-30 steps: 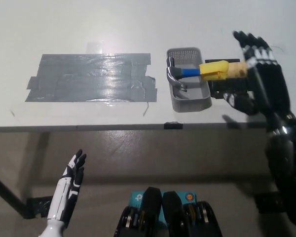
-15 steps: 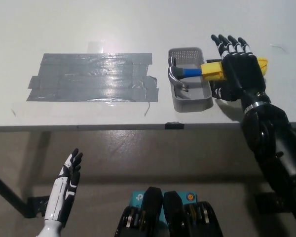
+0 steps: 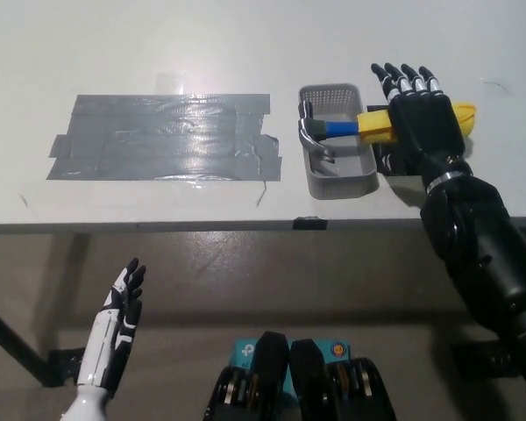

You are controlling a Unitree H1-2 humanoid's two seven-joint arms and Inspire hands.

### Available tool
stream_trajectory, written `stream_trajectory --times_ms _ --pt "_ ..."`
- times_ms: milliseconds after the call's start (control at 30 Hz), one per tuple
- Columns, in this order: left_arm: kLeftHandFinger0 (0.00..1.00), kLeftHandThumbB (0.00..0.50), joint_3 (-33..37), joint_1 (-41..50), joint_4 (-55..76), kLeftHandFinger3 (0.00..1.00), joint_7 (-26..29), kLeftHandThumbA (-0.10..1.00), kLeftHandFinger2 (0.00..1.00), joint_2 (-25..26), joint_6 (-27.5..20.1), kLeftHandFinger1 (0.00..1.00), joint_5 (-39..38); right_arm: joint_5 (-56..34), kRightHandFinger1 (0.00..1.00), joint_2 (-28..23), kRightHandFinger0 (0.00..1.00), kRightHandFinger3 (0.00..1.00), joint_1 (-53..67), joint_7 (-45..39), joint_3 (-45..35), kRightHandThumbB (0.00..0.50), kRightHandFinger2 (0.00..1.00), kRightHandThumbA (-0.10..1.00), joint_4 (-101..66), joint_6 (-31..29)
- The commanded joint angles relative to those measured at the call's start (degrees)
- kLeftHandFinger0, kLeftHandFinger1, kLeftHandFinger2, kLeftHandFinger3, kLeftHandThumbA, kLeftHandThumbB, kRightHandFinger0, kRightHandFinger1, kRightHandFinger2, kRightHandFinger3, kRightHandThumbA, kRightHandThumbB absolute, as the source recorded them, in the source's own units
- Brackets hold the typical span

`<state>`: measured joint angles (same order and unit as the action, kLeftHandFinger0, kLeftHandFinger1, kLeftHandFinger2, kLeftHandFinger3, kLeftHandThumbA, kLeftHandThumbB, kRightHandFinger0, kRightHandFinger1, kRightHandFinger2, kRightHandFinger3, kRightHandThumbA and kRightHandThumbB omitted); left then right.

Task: The robot picks the hammer with right hand and hits the black area on the desk and places it back.

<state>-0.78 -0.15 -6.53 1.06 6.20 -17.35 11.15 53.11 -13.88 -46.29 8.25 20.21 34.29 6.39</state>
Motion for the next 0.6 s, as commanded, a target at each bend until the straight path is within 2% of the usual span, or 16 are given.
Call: stream_trajectory --times_ms 0,133,200,267,567 --pt "1.00 0.069 -0.1 -0.7 1.3 1.00 1.2 1.00 1.00 0.3 -1.8 1.00 0.6 0.2 1.00 -0.9 1.00 1.00 -4.5 2.1 0.2 0.354 1.00 1.00 -0.1 0.9" --pt "1.00 0.073 -0.2 -0.9 1.6 1.00 1.2 1.00 1.00 0.3 -1.6 1.00 0.6 0.4 1.00 -0.3 1.00 1.00 -5.4 3.1 1.0 0.354 1.00 1.00 2.3 1.1" --pt "1.00 0.058 -0.1 -1.0 1.6 1.00 1.0 1.00 1.00 0.3 -2.1 1.00 0.3 0.0 1.00 0.0 1.00 1.00 -5.6 3.4 1.1 0.356 1.00 1.00 3.6 1.1" --pt "1.00 0.074 0.0 -1.1 1.6 1.00 1.2 1.00 1.00 0.3 -2.0 1.00 0.8 0.0 1.00 0.1 1.00 1.00 -5.9 4.6 1.3 0.369 1.00 0.99 5.3 0.9" --pt "1.00 0.084 0.1 -1.5 1.4 1.00 0.9 1.00 1.00 0.5 -1.8 1.00 0.9 -0.2 1.00 -0.3 1.00 1.00 -7.2 5.5 2.8 0.380 1.00 0.96 9.9 1.7"
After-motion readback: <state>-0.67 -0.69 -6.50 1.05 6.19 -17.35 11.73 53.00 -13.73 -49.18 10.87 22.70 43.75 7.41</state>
